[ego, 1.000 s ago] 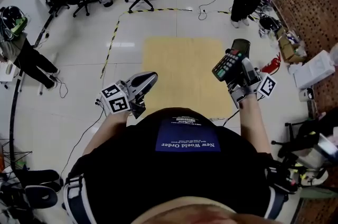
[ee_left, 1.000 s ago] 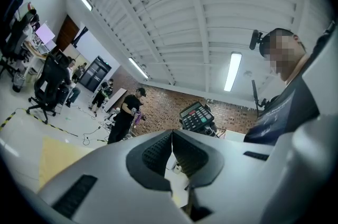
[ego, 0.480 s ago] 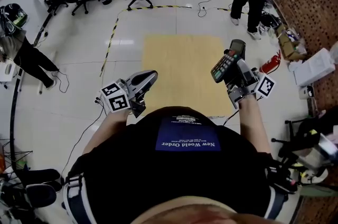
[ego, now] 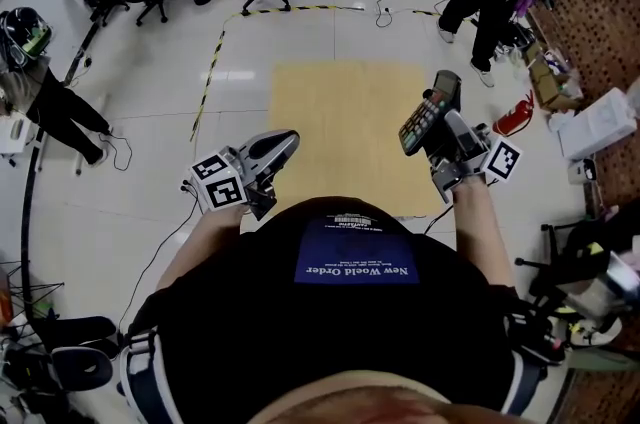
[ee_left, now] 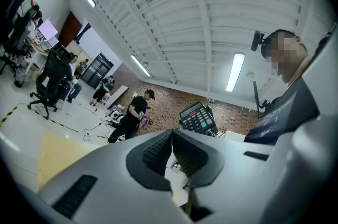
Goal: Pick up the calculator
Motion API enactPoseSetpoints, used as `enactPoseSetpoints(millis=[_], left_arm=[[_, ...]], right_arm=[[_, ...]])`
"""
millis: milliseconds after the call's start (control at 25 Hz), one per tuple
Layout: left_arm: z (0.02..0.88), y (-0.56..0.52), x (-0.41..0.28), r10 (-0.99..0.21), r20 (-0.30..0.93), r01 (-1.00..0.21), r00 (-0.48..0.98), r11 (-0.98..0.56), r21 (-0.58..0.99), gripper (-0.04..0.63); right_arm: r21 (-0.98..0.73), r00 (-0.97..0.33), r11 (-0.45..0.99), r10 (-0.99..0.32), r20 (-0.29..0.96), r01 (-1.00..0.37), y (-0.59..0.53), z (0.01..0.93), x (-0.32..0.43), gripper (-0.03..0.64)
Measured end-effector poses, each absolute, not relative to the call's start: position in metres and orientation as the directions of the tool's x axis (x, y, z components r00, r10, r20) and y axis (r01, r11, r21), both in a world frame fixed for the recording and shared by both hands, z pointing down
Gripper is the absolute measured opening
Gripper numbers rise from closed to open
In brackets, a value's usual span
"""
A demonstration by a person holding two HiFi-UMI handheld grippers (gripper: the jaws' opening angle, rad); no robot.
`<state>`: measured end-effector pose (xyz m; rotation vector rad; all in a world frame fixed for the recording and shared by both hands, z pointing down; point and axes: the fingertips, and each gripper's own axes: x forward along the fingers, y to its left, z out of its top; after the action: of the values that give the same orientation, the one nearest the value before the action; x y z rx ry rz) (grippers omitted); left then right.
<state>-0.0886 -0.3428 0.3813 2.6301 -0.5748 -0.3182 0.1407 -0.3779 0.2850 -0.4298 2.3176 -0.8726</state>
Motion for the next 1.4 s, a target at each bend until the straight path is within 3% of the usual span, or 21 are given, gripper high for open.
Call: enactPoseSetpoints(millis=[1400], left_arm=[[0.3862,-0.3446,-0.0903,-0.448,-0.11,-0.357,0.887,-0.817,0.453,0.006]], right_arm=[[-0.684,-0.751,0.729,-0.464,-0.469,-0.023,-0.3757,0.2853,0.1399,0.569]])
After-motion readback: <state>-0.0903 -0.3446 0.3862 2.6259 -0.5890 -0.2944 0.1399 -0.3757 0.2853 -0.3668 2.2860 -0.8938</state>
